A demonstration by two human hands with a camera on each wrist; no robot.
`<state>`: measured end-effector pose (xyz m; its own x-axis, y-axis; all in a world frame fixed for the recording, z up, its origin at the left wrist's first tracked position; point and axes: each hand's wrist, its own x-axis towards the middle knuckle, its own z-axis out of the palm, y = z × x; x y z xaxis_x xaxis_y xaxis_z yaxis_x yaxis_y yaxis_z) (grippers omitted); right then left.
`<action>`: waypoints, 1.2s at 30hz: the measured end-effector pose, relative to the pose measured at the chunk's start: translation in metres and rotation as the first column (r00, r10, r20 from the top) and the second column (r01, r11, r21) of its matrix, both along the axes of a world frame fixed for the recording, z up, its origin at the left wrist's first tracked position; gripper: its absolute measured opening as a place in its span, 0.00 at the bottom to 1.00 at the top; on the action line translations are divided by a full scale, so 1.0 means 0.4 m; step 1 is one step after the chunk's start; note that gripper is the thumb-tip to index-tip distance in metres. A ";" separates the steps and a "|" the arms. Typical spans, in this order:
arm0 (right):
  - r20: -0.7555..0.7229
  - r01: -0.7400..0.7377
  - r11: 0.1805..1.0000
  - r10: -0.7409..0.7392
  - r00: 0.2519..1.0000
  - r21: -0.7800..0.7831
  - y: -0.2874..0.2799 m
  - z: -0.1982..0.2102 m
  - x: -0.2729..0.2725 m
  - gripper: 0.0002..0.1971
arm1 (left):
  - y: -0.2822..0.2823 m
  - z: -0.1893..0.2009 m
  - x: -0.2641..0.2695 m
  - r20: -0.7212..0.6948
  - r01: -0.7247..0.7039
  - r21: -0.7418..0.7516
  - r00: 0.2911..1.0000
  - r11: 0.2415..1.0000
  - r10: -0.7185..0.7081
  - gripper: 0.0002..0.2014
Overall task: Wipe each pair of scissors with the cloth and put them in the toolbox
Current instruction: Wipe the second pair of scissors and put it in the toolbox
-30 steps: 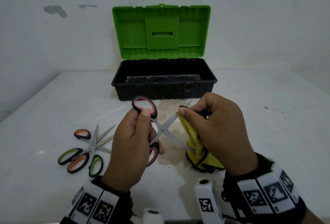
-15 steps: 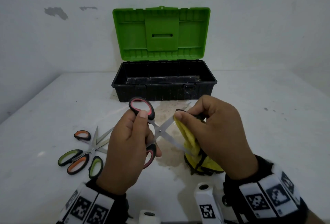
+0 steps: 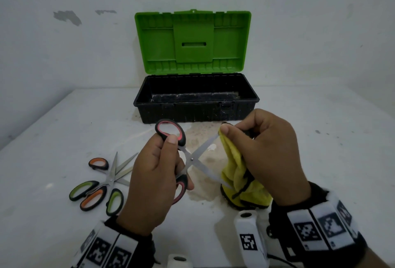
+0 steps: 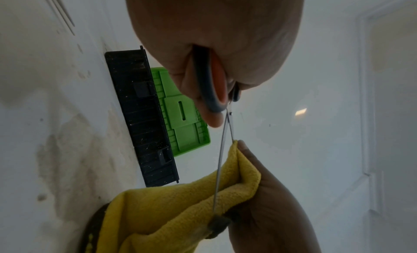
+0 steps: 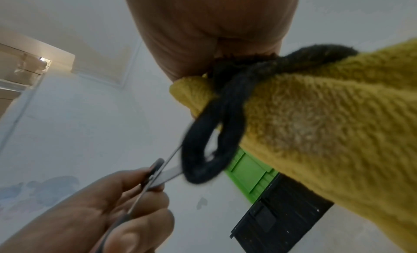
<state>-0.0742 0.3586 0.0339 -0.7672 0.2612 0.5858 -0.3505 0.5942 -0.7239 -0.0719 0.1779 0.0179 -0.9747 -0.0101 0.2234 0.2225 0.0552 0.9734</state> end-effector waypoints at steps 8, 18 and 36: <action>0.047 -0.025 0.999 0.027 0.999 -0.041 0.001 0.000 -0.003 0.13 | -0.006 0.001 -0.003 -0.009 -0.007 -0.018 1.000 1.000 0.007 0.20; 0.100 0.007 0.982 0.012 0.995 -0.188 0.052 0.025 -0.005 0.12 | -0.014 -0.005 -0.011 -0.036 -0.040 -0.060 0.999 0.997 0.038 0.19; 0.218 -0.108 0.992 0.091 0.972 0.068 -0.086 -0.026 0.029 0.11 | 0.010 -0.027 0.001 -0.477 -0.225 -0.372 0.879 0.900 0.022 0.13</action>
